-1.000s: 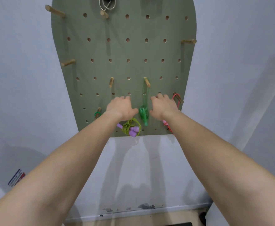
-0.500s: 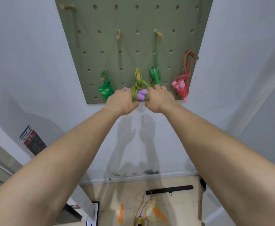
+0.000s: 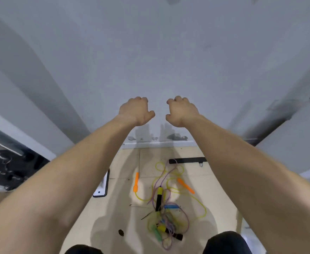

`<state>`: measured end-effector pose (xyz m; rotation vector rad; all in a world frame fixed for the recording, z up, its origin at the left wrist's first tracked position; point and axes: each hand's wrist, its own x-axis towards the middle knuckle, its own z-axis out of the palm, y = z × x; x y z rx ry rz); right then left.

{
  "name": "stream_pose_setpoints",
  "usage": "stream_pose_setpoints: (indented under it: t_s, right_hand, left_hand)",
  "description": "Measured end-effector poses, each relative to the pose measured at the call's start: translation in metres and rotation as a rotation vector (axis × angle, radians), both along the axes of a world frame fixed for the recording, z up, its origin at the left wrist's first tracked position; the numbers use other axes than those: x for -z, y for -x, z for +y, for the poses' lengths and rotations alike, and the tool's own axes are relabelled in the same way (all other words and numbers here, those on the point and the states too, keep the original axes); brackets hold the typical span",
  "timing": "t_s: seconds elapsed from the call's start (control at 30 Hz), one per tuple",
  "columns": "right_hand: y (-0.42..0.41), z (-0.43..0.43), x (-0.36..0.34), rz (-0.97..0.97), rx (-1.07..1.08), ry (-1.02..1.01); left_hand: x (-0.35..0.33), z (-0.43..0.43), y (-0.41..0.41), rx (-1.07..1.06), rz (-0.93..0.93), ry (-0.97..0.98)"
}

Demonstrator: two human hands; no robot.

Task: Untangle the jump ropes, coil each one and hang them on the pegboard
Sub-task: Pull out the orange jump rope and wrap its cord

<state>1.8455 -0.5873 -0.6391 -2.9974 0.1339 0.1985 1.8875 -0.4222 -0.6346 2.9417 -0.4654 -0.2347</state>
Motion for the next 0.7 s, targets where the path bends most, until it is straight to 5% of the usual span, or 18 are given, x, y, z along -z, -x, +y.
stream_pose_setpoints:
  t_s: [0.33, 0.7]
  right_hand:
    - [0.074, 0.004, 0.244, 0.184, 0.004, -0.005]
    - [0.240, 0.031, 0.261, 0.095, 0.020, -0.069]
  left_hand:
    - [0.244, 0.022, 0.067, 0.037, 0.138, -0.087]
    - [0.279, 0.059, 0.238, 0.095, 0.134, -0.053]
